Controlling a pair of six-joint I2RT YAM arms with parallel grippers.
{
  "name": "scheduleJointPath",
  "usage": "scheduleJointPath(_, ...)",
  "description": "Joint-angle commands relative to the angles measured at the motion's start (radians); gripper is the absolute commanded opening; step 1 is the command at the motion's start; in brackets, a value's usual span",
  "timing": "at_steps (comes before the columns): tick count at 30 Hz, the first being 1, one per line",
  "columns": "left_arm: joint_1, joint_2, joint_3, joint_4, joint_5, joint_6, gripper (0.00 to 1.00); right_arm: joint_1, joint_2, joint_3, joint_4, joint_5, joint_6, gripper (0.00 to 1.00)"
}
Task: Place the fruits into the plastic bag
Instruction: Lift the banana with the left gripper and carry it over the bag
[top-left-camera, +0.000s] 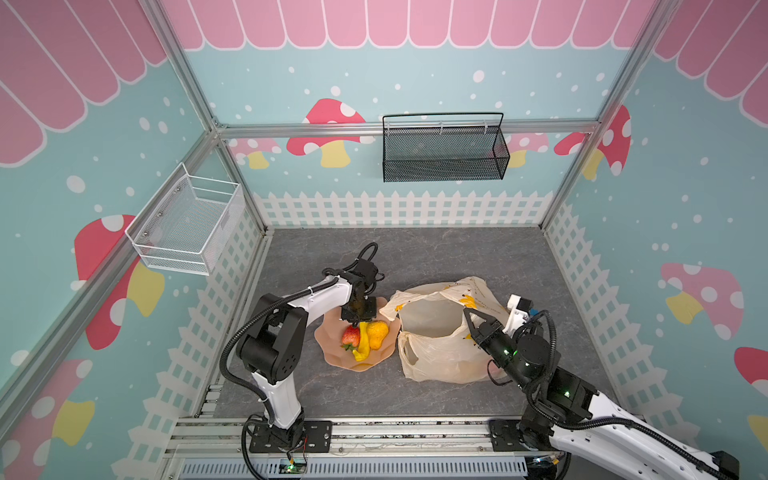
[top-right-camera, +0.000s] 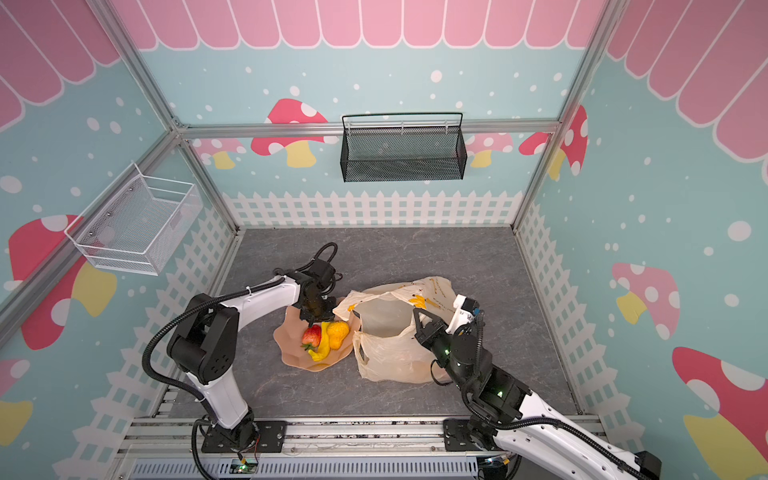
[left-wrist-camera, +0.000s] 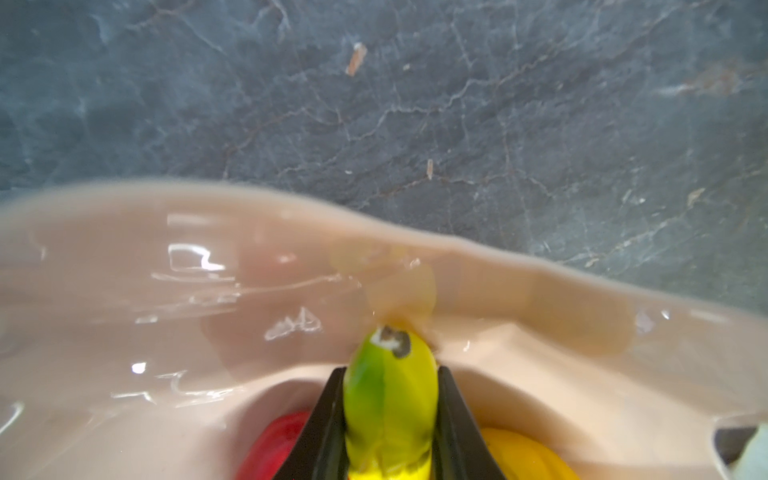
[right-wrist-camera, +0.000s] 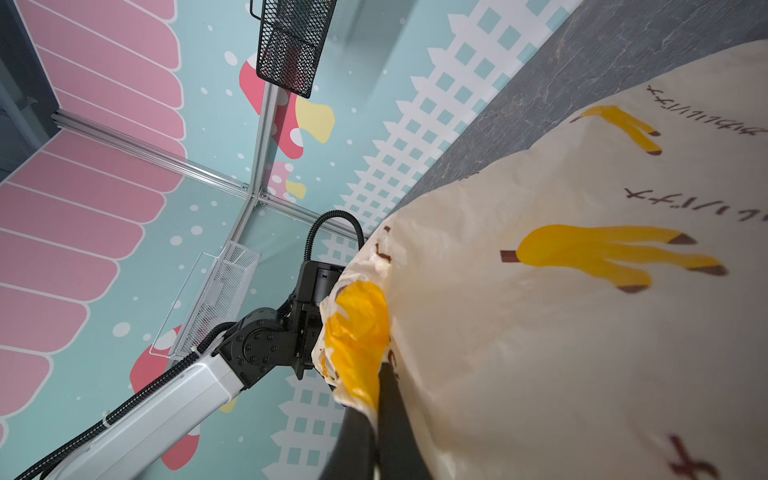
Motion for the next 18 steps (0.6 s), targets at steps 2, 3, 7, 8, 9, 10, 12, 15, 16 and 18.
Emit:
scheduleJointPath(2,0.006,-0.052,0.027,-0.050,0.002,0.025,0.20,0.002,-0.009,0.019,-0.011,0.018,0.005,0.00)
scheduleJointPath(3,0.006,-0.059,0.035,-0.060,-0.001,0.030,0.20,0.003,-0.008,0.019,-0.013,0.018,0.005,0.00)
scheduleJointPath(7,0.009,-0.094,0.057,-0.086,-0.002,0.039,0.20,0.002,-0.008,0.022,-0.018,0.017,0.005,0.00)
scheduleJointPath(8,0.010,-0.102,0.064,-0.093,0.002,0.042,0.20,0.002,-0.007,0.023,-0.018,0.018,0.006,0.00)
scheduleJointPath(9,0.012,-0.107,0.073,-0.104,0.004,0.045,0.20,0.003,-0.008,0.023,-0.019,0.018,0.006,0.00)
scheduleJointPath(10,0.013,-0.114,0.079,-0.112,0.004,0.046,0.20,0.003,-0.006,0.023,-0.017,0.017,0.006,0.00)
scheduleJointPath(12,0.019,-0.128,0.085,-0.121,0.014,0.048,0.20,0.002,-0.006,0.023,-0.018,0.017,0.004,0.00)
scheduleJointPath(15,0.028,-0.149,0.091,-0.144,0.018,0.053,0.20,0.002,-0.005,0.024,-0.018,0.018,0.004,0.00)
scheduleJointPath(16,0.031,-0.156,0.090,-0.150,0.020,0.055,0.20,0.003,-0.004,0.025,-0.018,0.017,0.004,0.00)
scheduleJointPath(18,0.033,-0.176,0.093,-0.161,0.022,0.058,0.20,0.002,-0.004,0.026,-0.018,0.016,0.003,0.00)
